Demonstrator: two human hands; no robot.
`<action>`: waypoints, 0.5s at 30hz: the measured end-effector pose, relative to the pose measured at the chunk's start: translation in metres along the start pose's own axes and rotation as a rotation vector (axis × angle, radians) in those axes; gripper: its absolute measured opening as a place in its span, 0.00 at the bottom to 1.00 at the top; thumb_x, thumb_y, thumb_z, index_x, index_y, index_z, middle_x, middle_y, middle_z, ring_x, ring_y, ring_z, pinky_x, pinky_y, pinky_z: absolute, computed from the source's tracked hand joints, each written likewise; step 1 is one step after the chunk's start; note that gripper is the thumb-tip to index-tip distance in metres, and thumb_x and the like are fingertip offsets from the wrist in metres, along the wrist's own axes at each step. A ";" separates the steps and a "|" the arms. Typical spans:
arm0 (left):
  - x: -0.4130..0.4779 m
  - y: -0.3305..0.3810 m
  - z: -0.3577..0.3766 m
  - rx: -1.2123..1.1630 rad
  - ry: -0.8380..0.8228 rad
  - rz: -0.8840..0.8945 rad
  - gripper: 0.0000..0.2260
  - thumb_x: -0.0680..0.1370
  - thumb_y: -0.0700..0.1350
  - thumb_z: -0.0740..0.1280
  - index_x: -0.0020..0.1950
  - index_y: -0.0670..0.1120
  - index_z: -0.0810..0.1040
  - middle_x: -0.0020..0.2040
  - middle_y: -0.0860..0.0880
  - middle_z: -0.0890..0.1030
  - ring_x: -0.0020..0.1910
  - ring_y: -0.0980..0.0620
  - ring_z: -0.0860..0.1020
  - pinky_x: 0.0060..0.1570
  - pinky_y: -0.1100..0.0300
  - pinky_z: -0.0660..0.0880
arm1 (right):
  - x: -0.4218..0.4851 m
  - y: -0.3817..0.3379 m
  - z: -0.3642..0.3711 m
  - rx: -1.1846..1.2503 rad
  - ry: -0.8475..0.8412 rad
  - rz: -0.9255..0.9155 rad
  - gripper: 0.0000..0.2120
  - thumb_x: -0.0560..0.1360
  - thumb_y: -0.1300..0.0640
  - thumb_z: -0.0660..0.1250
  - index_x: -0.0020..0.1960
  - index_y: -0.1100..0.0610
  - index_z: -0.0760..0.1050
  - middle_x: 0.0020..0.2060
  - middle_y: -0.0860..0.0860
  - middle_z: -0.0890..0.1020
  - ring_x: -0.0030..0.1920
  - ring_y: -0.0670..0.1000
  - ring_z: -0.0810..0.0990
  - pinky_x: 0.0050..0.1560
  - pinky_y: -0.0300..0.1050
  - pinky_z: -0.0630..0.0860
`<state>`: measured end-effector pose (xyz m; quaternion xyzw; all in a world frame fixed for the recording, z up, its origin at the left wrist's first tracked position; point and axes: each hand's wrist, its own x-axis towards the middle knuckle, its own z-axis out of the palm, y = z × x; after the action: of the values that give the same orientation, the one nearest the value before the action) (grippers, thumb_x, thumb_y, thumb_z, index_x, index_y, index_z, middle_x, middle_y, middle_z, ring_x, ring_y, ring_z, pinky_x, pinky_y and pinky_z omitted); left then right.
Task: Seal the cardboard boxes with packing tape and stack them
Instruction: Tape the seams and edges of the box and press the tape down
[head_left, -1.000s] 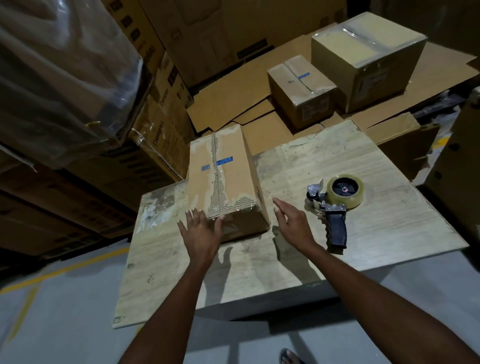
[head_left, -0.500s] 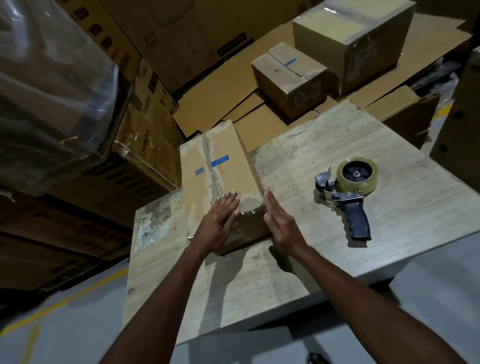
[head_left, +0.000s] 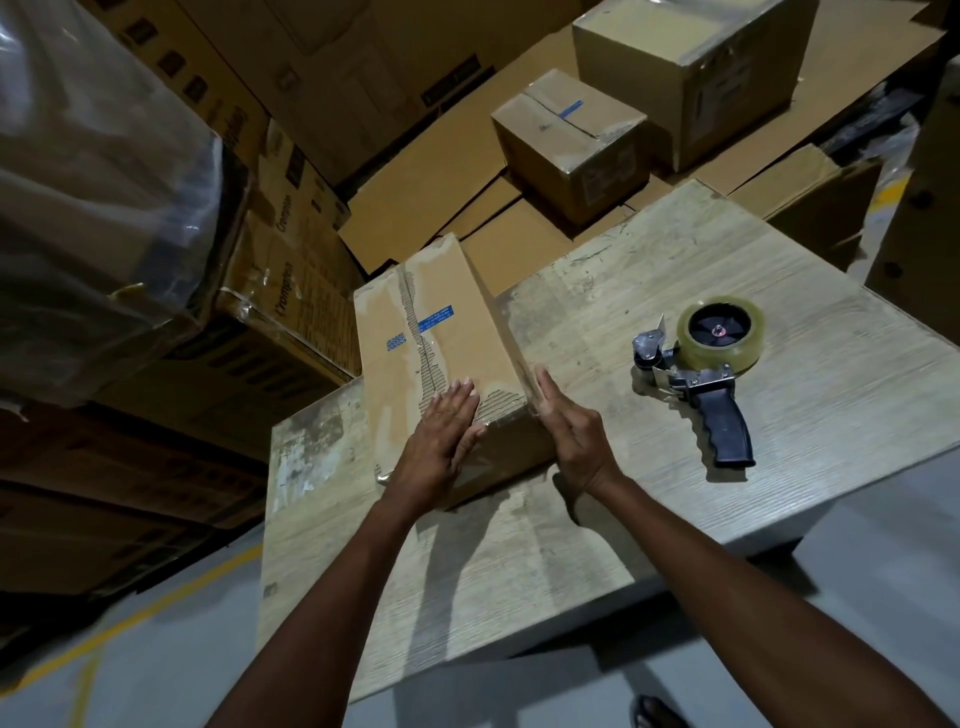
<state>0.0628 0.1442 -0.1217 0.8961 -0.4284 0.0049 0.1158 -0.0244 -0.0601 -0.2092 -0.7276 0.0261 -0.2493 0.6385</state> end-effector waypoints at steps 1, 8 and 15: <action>-0.001 0.000 0.001 0.015 0.006 0.004 0.25 0.86 0.57 0.52 0.82 0.47 0.57 0.82 0.50 0.56 0.82 0.59 0.48 0.80 0.61 0.43 | 0.006 -0.005 0.002 -0.008 -0.010 -0.007 0.28 0.85 0.43 0.54 0.81 0.56 0.64 0.76 0.51 0.70 0.58 0.39 0.82 0.59 0.34 0.75; -0.001 -0.002 0.005 0.074 0.047 0.035 0.26 0.87 0.56 0.51 0.82 0.45 0.59 0.82 0.49 0.57 0.82 0.59 0.49 0.80 0.59 0.45 | 0.012 -0.002 0.008 -0.065 -0.043 -0.130 0.30 0.85 0.39 0.54 0.80 0.56 0.63 0.76 0.48 0.68 0.70 0.52 0.77 0.63 0.30 0.73; 0.000 -0.004 0.008 0.103 0.053 0.058 0.25 0.86 0.52 0.56 0.82 0.44 0.59 0.82 0.48 0.57 0.82 0.57 0.49 0.81 0.58 0.46 | 0.003 0.008 -0.005 -0.208 -0.188 -0.144 0.30 0.86 0.49 0.58 0.84 0.50 0.51 0.80 0.49 0.64 0.75 0.50 0.71 0.71 0.42 0.71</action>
<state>0.0654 0.1453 -0.1308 0.8876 -0.4503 0.0539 0.0806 -0.0216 -0.0671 -0.2159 -0.8100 -0.0603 -0.2214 0.5397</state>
